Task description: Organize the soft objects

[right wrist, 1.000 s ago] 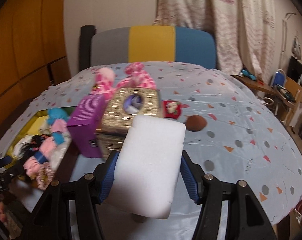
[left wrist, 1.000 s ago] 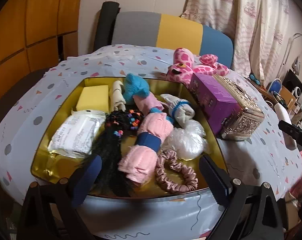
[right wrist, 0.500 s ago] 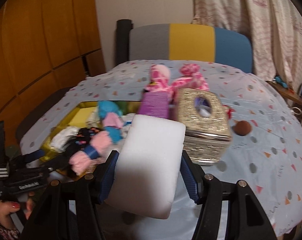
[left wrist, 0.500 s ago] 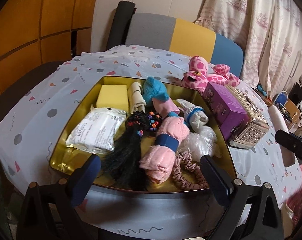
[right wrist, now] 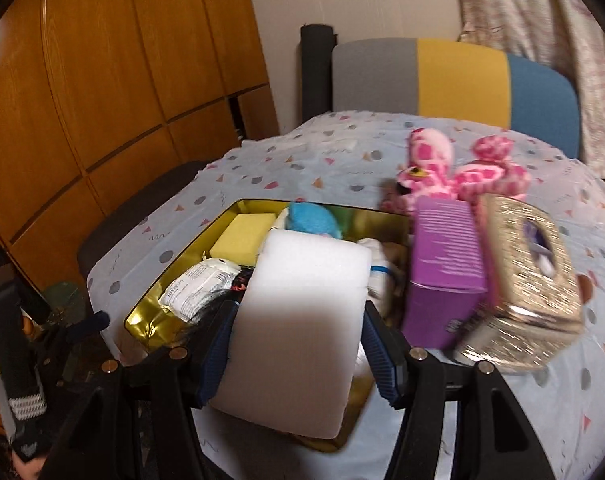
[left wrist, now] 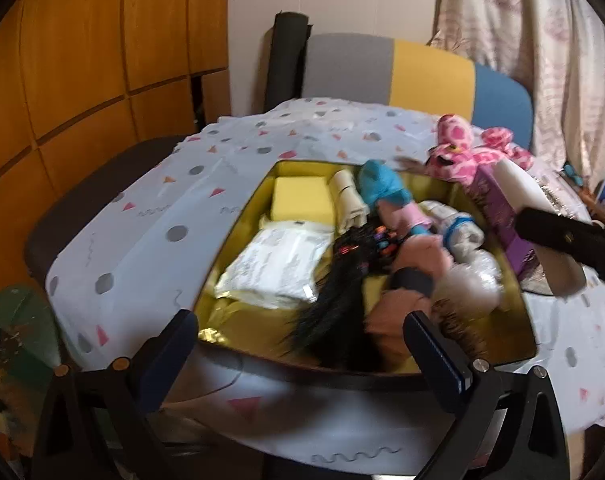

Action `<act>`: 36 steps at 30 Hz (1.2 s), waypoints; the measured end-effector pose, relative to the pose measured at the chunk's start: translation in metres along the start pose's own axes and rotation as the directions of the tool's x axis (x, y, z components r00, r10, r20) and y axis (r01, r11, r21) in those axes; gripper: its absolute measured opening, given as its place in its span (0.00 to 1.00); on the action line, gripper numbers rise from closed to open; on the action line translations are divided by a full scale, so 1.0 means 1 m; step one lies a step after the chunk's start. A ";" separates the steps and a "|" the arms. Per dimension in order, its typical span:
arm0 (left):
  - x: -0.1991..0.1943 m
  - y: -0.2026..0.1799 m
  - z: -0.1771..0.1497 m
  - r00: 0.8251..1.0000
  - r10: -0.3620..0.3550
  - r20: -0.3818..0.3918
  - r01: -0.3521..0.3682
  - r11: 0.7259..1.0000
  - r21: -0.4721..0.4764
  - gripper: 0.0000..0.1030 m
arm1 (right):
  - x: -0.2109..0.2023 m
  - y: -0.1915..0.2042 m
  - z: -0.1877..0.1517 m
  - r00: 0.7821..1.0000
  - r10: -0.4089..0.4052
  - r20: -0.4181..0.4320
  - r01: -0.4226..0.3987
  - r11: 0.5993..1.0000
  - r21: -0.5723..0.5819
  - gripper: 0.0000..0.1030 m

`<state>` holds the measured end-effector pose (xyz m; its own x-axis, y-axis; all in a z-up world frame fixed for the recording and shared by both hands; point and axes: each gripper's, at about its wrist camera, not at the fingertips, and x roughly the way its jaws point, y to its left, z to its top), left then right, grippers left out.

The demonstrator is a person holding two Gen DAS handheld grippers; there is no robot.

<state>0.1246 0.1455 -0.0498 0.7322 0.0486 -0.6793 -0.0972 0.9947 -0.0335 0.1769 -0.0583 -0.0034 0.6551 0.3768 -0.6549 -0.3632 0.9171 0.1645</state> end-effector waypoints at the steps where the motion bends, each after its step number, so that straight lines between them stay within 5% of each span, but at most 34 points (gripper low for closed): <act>1: 0.001 0.002 -0.001 1.000 0.007 -0.005 -0.007 1.000 0.001 1.00 | 0.008 0.002 0.003 1.000 0.010 -0.013 -0.010 1.000 -0.002 0.60; 18: 0.003 0.035 -0.012 0.999 0.017 -0.043 -0.020 0.997 -0.077 1.00 | 0.129 0.022 0.026 0.979 0.056 -0.197 -0.044 0.997 0.066 0.62; 23: 0.001 0.040 -0.014 0.999 0.024 -0.038 -0.028 0.996 -0.084 1.00 | 0.111 0.011 0.024 0.988 0.069 -0.139 -0.053 0.991 0.120 0.75; 36: -0.002 0.013 -0.011 0.999 -0.027 -0.019 0.026 0.998 -0.056 1.00 | 0.023 -0.012 0.010 0.995 0.088 0.039 -0.092 0.987 0.128 0.75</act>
<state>0.1145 0.1573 -0.0572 0.7214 0.0200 -0.6922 -0.1161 0.9889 -0.0924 0.2031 -0.0592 -0.0127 0.6459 0.4610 -0.6085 -0.3345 0.8874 0.3173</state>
